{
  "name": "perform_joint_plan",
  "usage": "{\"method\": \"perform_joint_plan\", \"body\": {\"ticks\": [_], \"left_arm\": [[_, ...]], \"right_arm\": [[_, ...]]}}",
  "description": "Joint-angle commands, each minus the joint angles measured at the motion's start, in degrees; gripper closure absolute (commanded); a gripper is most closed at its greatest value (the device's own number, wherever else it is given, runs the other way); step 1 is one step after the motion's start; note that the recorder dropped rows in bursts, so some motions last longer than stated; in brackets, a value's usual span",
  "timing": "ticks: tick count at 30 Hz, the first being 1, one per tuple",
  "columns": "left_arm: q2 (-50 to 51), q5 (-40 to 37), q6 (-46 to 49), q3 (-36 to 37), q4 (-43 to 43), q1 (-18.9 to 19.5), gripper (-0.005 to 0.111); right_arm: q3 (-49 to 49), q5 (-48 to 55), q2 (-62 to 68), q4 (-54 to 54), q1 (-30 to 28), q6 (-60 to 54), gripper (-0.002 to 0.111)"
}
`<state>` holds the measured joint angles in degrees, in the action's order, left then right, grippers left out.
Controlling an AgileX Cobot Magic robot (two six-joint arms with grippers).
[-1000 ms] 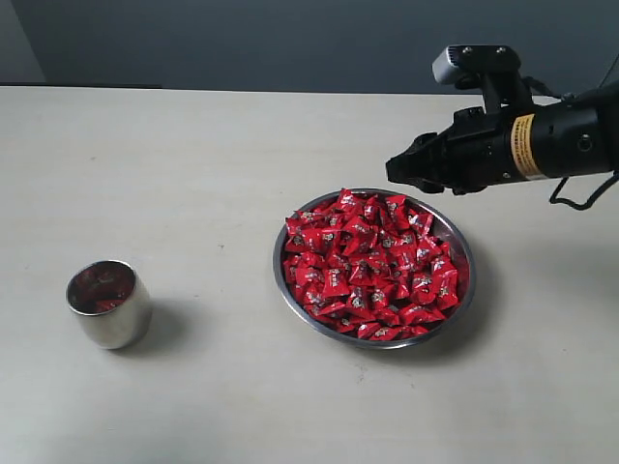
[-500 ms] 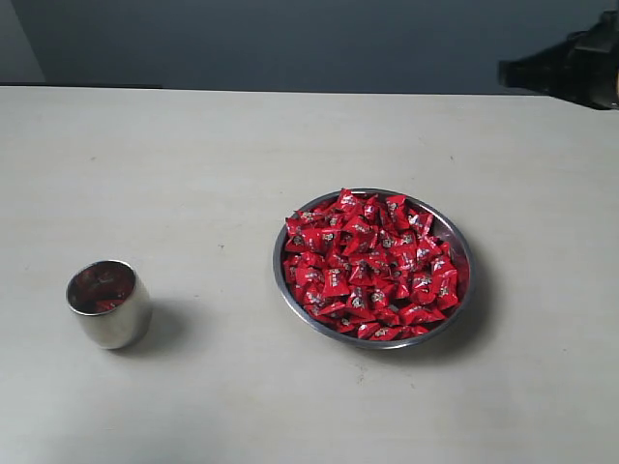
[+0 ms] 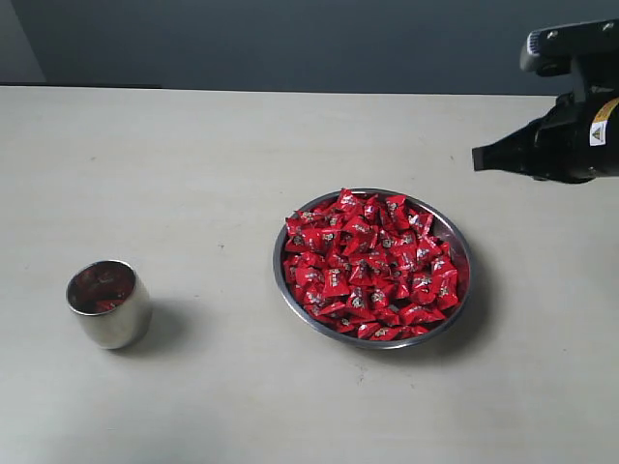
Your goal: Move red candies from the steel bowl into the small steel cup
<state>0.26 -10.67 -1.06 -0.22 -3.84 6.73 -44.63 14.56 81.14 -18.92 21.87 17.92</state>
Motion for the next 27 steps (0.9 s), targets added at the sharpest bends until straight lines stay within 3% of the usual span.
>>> {"method": "perform_joint_plan", "body": {"ticks": [1, 4, 6, 11, 16, 18, 23, 27], "left_arm": [[-0.3, 0.3, -0.1, 0.2, -0.1, 0.0, 0.106], [-0.3, 0.3, -0.1, 0.2, -0.1, 0.0, 0.106], [-0.3, 0.3, -0.1, 0.2, -0.1, 0.0, 0.106], [-0.3, 0.4, -0.1, 0.2, -0.1, 0.0, 0.106], [-0.3, 0.3, -0.1, 0.2, -0.1, 0.0, 0.106], [-0.3, 0.3, -0.1, 0.2, -0.1, 0.0, 0.106], [-0.3, 0.3, -0.1, 0.2, -0.1, 0.0, 0.106], [-0.3, 0.3, -0.1, 0.2, -0.1, 0.0, 0.106]], "right_arm": [[-3.0, 7.7, 3.3, 33.1, -0.1, -35.7, 0.109], [-5.4, 13.2, 5.5, 49.5, -0.1, -52.9, 0.109], [-6.8, 14.8, 6.7, 53.5, -0.1, -57.2, 0.109], [-9.5, 19.3, 9.5, 50.8, 0.5, -56.9, 0.109], [-9.5, 17.5, 10.4, 46.7, 4.2, -57.6, 0.108], [-9.5, 17.0, 10.5, 45.9, 5.3, -57.6, 0.102], [-9.5, 16.4, 10.9, 46.3, 6.8, -56.5, 0.071], [-9.5, 17.3, 12.9, 47.9, 7.4, -55.6, 0.071]]}}
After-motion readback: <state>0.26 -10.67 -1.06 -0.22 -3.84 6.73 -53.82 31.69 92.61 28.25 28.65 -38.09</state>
